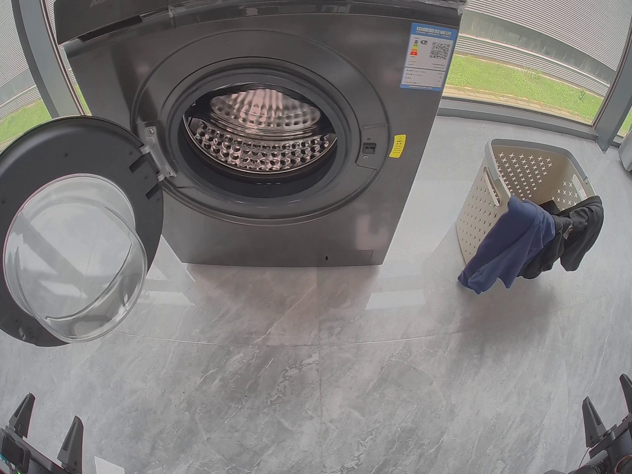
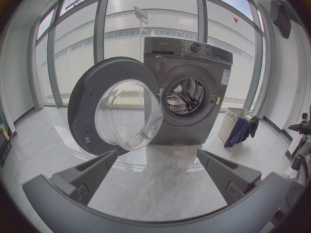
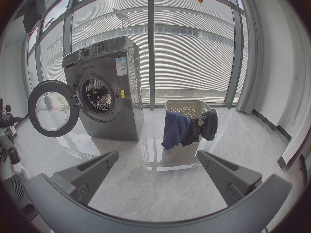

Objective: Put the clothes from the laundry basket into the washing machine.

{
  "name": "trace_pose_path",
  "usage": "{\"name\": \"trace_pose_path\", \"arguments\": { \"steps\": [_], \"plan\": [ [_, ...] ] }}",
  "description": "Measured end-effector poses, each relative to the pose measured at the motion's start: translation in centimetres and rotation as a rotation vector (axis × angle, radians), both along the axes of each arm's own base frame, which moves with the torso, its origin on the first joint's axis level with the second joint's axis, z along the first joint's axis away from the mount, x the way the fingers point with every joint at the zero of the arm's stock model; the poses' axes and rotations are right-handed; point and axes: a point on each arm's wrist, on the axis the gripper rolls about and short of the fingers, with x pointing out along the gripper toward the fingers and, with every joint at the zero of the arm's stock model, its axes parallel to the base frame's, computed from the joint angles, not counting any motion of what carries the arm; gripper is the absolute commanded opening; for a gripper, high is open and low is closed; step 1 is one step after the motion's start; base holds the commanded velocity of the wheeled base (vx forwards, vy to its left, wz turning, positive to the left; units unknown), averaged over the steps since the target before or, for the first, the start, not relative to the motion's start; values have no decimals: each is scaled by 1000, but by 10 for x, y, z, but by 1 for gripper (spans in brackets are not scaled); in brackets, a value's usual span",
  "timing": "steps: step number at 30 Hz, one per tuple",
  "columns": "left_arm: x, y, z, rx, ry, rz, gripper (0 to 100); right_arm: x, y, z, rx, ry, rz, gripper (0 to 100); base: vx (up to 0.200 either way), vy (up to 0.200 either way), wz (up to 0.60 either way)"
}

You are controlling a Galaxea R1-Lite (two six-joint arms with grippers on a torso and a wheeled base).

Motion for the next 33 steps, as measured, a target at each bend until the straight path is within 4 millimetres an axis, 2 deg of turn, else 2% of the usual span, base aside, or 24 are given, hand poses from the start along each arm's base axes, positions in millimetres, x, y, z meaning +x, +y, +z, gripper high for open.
{"name": "trace_pose_path", "arguments": {
  "steps": [12, 18, 33],
  "plan": [
    [0, 0, 0, 2, 0, 0, 100, 0, 0, 0, 0, 0, 0, 100, 0, -200, 0],
    [0, 0, 0, 6, 1, -1, 100, 0, 0, 0, 0, 1, 0, 100, 0, 0, 0],
    [0, 0, 0, 1, 0, 0, 100, 0, 0, 0, 0, 2, 1, 100, 0, -200, 0]
  ]
}}
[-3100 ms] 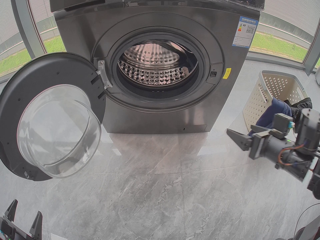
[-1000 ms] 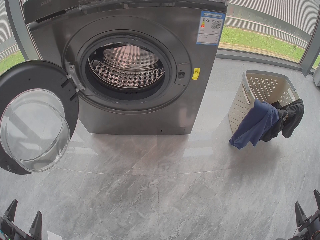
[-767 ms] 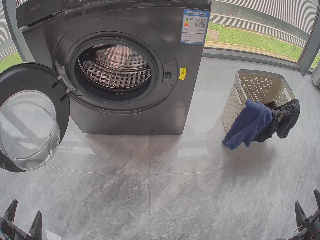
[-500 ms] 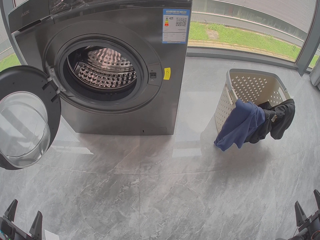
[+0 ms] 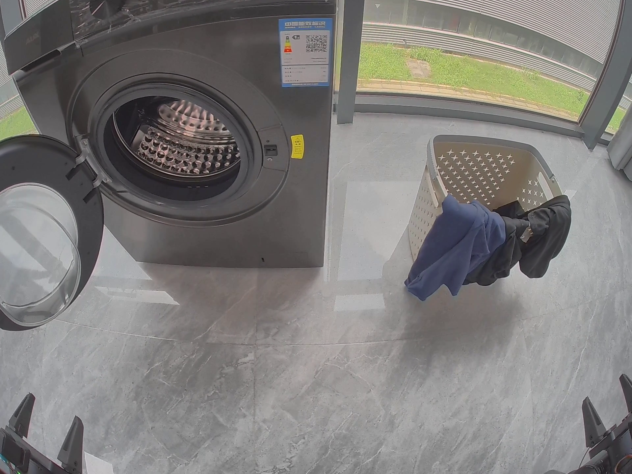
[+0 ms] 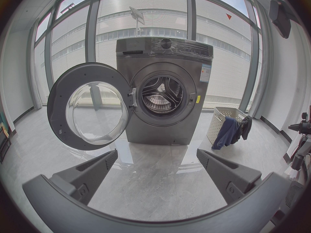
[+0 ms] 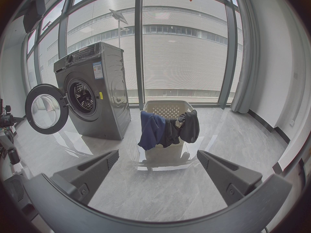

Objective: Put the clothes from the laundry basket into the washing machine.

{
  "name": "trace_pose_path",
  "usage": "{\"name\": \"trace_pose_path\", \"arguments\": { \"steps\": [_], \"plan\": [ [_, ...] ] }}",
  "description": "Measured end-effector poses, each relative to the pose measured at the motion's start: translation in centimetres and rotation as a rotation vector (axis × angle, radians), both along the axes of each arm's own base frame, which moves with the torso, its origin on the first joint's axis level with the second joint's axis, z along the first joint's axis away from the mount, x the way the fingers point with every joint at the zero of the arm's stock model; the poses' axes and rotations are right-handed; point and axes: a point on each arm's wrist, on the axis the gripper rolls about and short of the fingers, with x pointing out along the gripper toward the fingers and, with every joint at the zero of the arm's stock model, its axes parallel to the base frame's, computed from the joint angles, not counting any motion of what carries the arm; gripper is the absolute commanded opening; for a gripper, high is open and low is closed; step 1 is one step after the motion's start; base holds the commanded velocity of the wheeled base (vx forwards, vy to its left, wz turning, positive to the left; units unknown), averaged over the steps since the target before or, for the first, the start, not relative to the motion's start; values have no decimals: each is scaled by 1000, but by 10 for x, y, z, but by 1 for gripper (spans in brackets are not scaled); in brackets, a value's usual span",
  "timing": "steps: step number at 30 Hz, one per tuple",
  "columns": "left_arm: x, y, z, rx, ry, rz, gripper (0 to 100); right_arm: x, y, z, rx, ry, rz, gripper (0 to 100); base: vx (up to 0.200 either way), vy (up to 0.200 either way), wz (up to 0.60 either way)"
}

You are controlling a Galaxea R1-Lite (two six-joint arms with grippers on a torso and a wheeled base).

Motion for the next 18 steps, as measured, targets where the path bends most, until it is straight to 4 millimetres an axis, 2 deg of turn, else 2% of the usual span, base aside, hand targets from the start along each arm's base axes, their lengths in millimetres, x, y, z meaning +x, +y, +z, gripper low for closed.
{"name": "trace_pose_path", "arguments": {
  "steps": [15, 18],
  "plan": [
    [0, 0, 0, -1, 0, 5, 100, 0, 0, 0, 0, 0, -1, 100, 0, -200, 0],
    [0, 0, 0, -1, 1, 6, 100, 0, 0, 0, 0, 1, -1, 100, 0, 0, 0]
  ]
}}
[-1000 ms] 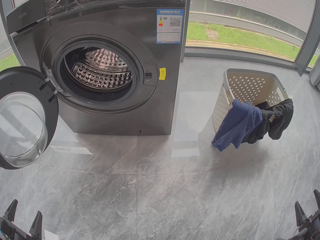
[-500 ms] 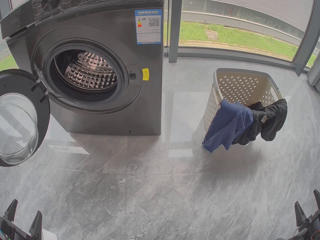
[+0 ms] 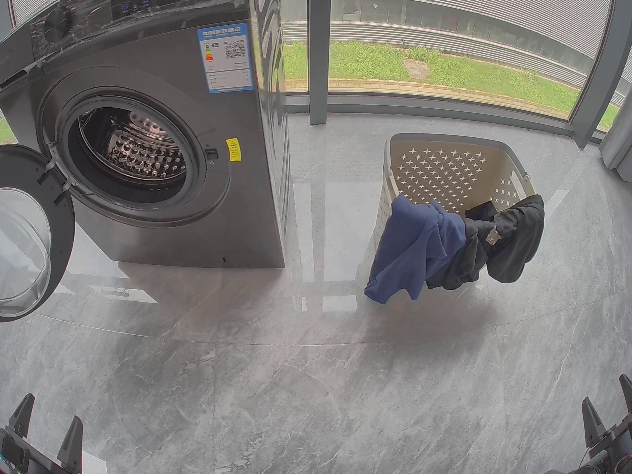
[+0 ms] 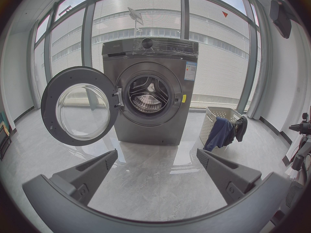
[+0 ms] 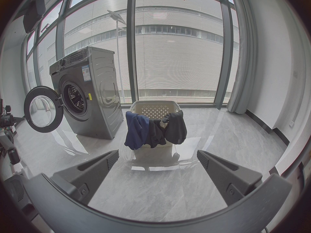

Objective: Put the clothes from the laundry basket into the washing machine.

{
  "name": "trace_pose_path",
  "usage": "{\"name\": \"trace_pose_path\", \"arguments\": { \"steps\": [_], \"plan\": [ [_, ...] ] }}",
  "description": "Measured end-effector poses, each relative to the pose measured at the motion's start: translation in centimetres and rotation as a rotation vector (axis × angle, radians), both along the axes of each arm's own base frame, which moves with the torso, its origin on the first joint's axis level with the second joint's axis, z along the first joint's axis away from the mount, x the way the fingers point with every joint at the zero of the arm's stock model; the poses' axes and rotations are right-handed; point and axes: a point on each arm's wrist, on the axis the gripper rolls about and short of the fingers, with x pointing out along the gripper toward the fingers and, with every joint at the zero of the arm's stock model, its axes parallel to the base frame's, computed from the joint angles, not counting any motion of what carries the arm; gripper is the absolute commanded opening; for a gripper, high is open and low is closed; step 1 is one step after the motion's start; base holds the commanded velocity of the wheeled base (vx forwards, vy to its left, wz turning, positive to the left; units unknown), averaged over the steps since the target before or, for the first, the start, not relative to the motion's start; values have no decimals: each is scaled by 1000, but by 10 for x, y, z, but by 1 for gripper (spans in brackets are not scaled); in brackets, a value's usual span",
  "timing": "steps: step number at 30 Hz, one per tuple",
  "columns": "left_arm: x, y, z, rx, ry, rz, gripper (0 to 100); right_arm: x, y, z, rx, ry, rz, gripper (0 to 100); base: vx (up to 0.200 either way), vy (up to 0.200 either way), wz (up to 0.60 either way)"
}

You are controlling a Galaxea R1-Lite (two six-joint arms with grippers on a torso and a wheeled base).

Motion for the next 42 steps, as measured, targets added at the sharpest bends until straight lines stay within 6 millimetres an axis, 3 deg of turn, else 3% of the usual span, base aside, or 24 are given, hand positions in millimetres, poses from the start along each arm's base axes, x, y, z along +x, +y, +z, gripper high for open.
{"name": "trace_pose_path", "arguments": {
  "steps": [6, 15, 24, 30, 42],
  "plan": [
    [0, 0, 0, 0, 0, 0, 100, 0, 0, 0, 0, 0, 0, 100, 0, 0, 0],
    [0, 0, 0, 0, 0, -1, 100, 0, 0, 0, 0, 1, 0, 100, 0, -200, 0],
    [0, 0, 0, 1, -1, 0, 100, 0, 0, 0, 0, 1, 0, 100, 0, 0, 0],
    [0, 0, 0, 1, -1, -1, 100, 0, 0, 0, 0, 1, 0, 100, 0, -200, 0],
    [0, 0, 0, 0, -1, 0, 100, 0, 0, 0, 0, 2, 0, 100, 0, 0, 0]
  ]
}}
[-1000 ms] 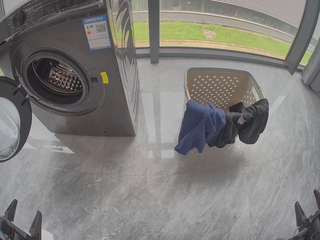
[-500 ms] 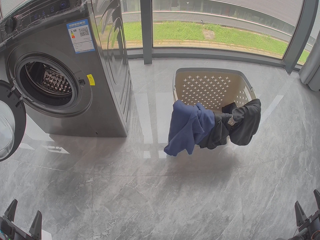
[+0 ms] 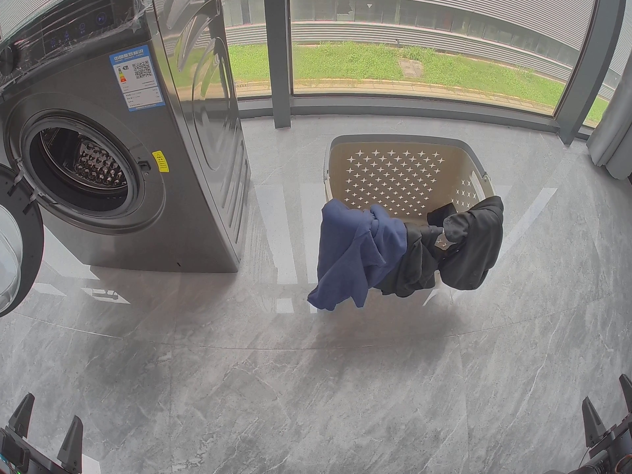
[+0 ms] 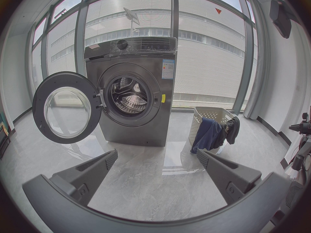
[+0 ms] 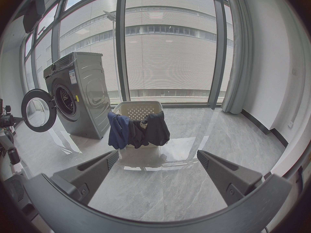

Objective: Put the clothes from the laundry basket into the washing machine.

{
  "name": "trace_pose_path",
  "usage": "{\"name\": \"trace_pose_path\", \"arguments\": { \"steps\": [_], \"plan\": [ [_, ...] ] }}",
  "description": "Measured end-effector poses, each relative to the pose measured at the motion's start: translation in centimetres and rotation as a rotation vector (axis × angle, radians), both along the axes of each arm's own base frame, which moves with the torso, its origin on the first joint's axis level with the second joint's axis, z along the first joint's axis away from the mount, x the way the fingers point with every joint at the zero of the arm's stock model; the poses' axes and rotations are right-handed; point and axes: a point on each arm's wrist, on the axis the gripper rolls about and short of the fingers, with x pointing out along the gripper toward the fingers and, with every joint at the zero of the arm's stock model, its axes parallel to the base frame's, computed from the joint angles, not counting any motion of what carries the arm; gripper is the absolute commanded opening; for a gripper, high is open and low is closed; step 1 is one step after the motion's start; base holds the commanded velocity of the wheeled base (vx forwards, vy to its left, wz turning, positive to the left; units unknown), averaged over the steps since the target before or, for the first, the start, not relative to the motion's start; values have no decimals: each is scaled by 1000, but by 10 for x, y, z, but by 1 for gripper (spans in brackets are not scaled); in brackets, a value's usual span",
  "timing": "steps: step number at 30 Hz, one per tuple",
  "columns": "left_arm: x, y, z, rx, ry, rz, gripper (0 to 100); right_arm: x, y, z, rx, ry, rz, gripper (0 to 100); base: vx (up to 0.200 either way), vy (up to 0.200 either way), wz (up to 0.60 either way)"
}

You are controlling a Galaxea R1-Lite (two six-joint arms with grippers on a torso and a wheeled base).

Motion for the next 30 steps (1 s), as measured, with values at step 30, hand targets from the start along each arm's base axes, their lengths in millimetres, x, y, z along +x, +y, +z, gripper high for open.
{"name": "trace_pose_path", "arguments": {
  "steps": [30],
  "plan": [
    [0, 0, 0, 0, 0, -1, 100, 0, 0, 0, 0, 0, 0, 100, 0, -40, 0]
  ]
}}
